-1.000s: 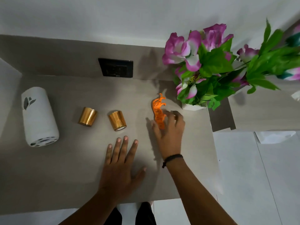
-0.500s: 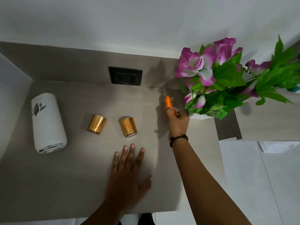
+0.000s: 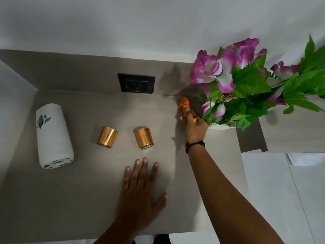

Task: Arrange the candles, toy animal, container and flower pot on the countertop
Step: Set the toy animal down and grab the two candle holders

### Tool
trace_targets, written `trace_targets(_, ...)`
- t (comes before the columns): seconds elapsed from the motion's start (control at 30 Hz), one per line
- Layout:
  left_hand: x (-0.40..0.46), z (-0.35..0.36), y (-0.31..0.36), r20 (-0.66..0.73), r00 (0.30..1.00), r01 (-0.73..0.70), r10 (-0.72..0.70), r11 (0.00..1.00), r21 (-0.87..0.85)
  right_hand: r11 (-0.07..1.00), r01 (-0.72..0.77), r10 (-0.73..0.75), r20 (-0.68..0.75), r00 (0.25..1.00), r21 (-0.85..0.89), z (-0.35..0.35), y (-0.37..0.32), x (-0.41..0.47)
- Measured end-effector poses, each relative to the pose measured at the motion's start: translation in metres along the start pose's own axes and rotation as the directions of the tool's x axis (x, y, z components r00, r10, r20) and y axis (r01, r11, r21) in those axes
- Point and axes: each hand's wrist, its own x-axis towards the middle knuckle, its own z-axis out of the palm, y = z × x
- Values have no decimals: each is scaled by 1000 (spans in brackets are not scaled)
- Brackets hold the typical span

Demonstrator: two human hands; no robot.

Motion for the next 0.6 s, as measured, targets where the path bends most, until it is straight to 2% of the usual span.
trace_targets(0.07, -1, 1, 0, -7, 1000, -2, 2, 1000, -1, 1000, 22, -22, 0, 1000, -19, 0, 0, -1)
trace_targets(0.2, 0, 1, 0, -30, 1000, 0, -1, 999, -35, 981, 78, -89, -54, 995, -176, -17, 1, -25)
trace_targets(0.3, -4, -2, 0, -109, 992, 44, -68, 977, -209, 961, 8, -60, -181, 982, -275, -37, 20, -73)
trace_targets(0.33, -4, -8, -2, -143, 981, 85, -132, 951, -297, 951, 18, -71, -164, 984, -307, -41, 26, -92)
trace_targets(0.4, 3, -24, -12, -229, 929, 175, -292, 888, -425, 901, 113, -106, 40, 994, -419, -39, 30, -118)
trace_targets(0.47, 24, -48, -35, -318, 853, 255, -414, 862, -439, 787, 252, -90, 299, 950, -564, -23, 24, -125)
trace_targets(0.5, 36, -62, -49, -330, 825, 307, -458, 854, -420, 727, 305, -70, 375, 924, -615, -13, 20, -124)
trace_targets(0.53, 49, -76, -63, -310, 814, 361, -491, 846, -392, 686, 328, -43, 414, 909, -649, -1, 16, -121)
trace_targets(0.6, 75, -100, -86, -183, 824, 466, -536, 825, -320, 632, 328, 34, 447, 894, -703, 19, 8, -113)
